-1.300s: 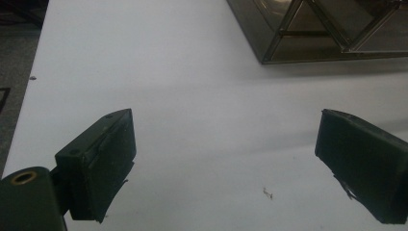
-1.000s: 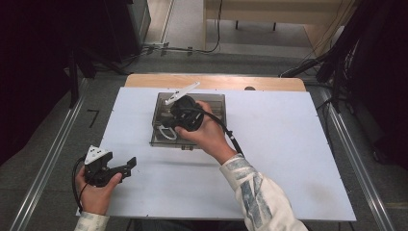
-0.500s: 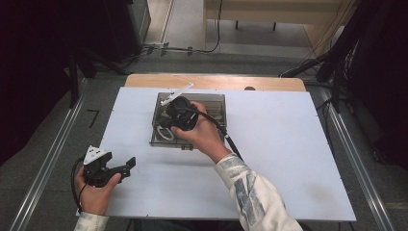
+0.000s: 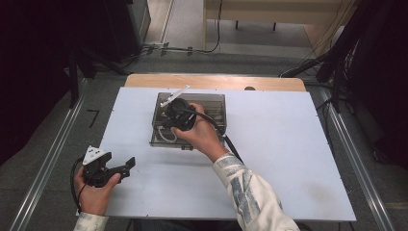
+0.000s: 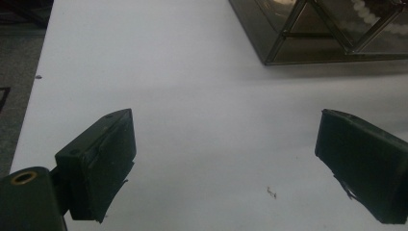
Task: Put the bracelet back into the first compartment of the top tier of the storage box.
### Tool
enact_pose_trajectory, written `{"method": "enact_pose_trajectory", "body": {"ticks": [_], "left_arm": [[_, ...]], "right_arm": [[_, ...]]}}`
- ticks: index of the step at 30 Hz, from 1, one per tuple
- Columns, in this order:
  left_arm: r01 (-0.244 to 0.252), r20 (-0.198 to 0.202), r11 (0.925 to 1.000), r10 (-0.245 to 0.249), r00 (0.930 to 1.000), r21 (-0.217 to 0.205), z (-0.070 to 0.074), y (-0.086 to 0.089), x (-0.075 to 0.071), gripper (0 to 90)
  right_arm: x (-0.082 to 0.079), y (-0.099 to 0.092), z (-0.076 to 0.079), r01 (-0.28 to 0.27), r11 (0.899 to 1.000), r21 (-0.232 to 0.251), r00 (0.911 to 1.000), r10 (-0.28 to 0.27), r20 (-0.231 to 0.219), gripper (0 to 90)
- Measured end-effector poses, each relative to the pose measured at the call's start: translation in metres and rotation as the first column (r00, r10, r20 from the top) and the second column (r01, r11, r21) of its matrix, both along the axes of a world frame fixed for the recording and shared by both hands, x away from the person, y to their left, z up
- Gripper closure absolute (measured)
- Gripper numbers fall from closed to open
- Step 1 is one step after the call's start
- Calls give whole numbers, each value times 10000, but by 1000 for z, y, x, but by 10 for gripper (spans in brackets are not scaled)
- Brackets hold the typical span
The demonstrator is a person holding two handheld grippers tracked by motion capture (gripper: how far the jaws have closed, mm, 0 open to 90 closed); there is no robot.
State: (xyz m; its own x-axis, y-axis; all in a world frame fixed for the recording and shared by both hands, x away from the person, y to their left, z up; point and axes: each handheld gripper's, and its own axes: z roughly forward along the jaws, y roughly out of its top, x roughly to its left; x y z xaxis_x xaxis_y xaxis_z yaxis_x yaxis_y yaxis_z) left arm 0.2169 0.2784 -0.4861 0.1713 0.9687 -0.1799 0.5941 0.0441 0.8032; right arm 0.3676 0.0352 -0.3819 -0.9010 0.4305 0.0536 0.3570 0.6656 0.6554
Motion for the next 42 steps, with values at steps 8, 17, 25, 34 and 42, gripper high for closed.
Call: {"method": "enact_pose_trajectory", "body": {"ticks": [8, 17, 25, 34, 42], "left_arm": [[19, 15, 10000, -19, 10000, -10, 0, 0, 0, 72], [25, 9, 10000, -25, 10000, -5, 0, 0, 0, 72], [24, -7, 10000, -24, 10000, -17, 0, -1, 0, 72], [7, -42, 10000, -6, 10000, 22, -1, 0, 0, 72], [-4, -60, 10000, 5, 10000, 39, -1, -2, 1, 72]], "right_arm": [[2, 3, -11, 75, 9992, -387, 9999, -71, 85, 835], [-1, 2, -16, -142, 9993, -347, 9995, 132, -304, 604], [-7, 1, -13, -176, 9998, -122, 9998, 176, -40, 489], [-12, -11, -9, -186, 9998, 55, 9997, 187, -178, 478], [-21, -35, -1, -214, 9997, 152, 9998, 214, -50, 403]]}}
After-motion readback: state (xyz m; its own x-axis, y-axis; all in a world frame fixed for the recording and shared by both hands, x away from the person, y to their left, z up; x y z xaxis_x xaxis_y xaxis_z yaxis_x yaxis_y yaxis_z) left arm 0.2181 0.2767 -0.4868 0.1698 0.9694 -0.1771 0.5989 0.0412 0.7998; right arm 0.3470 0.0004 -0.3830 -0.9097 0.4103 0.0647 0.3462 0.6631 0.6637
